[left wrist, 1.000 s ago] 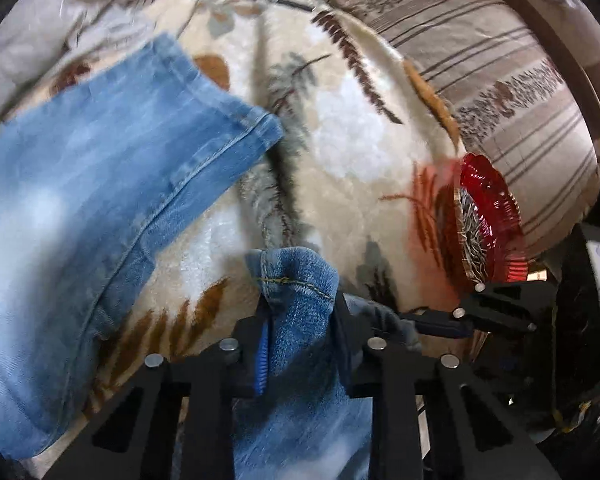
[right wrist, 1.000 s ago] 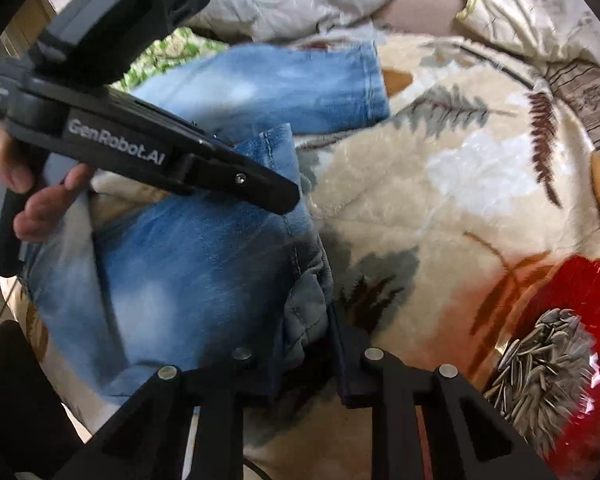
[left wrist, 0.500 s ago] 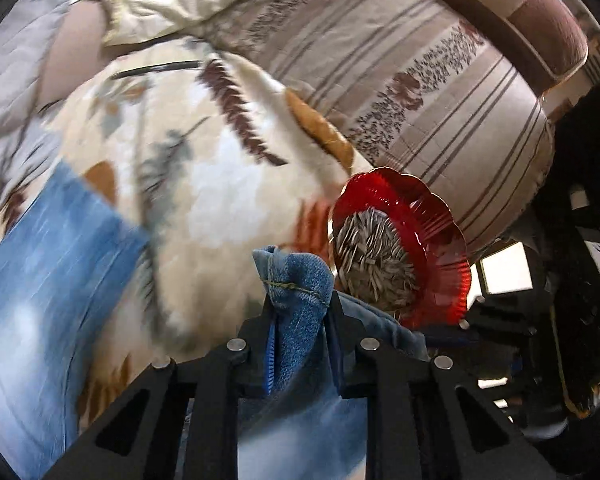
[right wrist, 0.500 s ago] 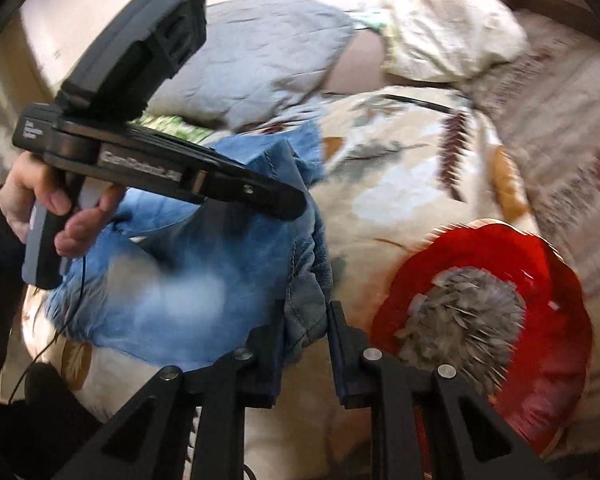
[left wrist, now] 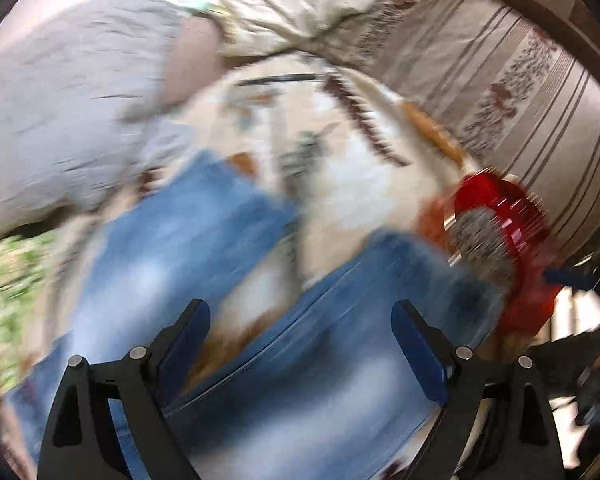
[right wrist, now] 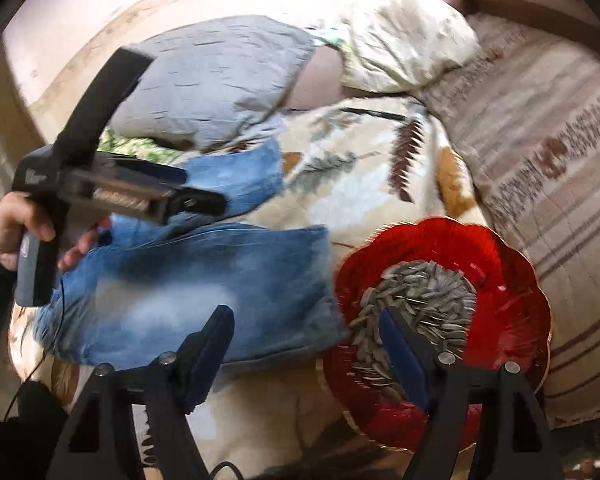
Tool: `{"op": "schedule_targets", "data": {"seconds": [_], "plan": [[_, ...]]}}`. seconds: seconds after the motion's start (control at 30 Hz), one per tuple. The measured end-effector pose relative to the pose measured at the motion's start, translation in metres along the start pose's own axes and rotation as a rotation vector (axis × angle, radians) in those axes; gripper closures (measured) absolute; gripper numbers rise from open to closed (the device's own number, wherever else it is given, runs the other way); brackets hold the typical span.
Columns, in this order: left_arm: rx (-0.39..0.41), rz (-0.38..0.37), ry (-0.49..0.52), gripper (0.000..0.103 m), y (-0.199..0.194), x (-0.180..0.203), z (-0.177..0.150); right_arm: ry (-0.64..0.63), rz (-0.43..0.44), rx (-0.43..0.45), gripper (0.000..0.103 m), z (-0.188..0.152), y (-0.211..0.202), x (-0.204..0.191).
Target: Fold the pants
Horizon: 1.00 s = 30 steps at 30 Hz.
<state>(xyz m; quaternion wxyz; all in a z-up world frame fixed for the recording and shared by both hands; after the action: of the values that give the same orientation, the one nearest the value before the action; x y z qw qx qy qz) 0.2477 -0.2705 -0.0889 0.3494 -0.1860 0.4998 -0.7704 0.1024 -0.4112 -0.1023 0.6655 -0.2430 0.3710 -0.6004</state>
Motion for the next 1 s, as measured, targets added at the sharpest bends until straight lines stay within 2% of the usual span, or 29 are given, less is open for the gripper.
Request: {"op": "schedule_targets", "data": {"seconds": [0.1, 0.33, 0.4, 0.47, 0.57, 0.67, 0.77, 0.87, 1.0], "plan": [[-0.006, 0.129, -0.042, 0.011, -0.034, -0.046, -0.051, -0.048, 0.045, 0.009, 0.025, 0.001, 0.002, -0.027], [-0.108, 0.298, -0.257, 0.011, -0.096, -0.124, -0.192, -0.209, 0.207, -0.007, 0.025, -0.006, 0.014, -0.119], [-0.144, 0.346, -0.326, 0.011, -0.125, -0.142, -0.238, -0.267, 0.276, -0.024, 0.025, -0.013, 0.018, -0.154], [-0.153, 0.378, -0.378, 0.011, -0.149, -0.152, -0.270, -0.336, 0.350, -0.046, 0.025, -0.022, 0.020, -0.192], [-0.157, 0.382, -0.453, 0.005, -0.163, -0.164, -0.308, -0.462, 0.460, -0.060, 0.025, -0.040, 0.017, -0.248], [-0.172, 0.367, -0.530, 0.005, -0.147, -0.178, -0.343, -0.563, 0.536, -0.121, 0.025, -0.070, 0.034, -0.290], [-0.189, 0.346, -0.579, 0.005, -0.124, -0.192, -0.367, -0.681, 0.531, -0.182, 0.025, -0.102, 0.065, -0.322], [-0.179, 0.299, -0.642, 0.005, -0.105, -0.200, -0.389, -0.787, 0.521, -0.182, 0.025, -0.123, 0.090, -0.348], [-0.169, 0.192, -0.712, 0.005, -0.077, -0.205, -0.402, -0.851, 0.539, -0.198, 0.025, -0.136, 0.111, -0.375]]}}
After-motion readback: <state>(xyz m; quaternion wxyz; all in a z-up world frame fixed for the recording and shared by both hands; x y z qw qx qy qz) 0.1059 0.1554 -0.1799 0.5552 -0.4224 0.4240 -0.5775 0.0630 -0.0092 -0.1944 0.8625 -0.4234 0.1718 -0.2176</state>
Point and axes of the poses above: each gripper's, at about its wrist camera, not at the fingertips, and y roughly the way its jaws point, x to its right, z to its top, the point moved 10 cm from there along y, roughly the way its jaws point, and after that the axes turned 1 degree about y, right-handed, at the moved point
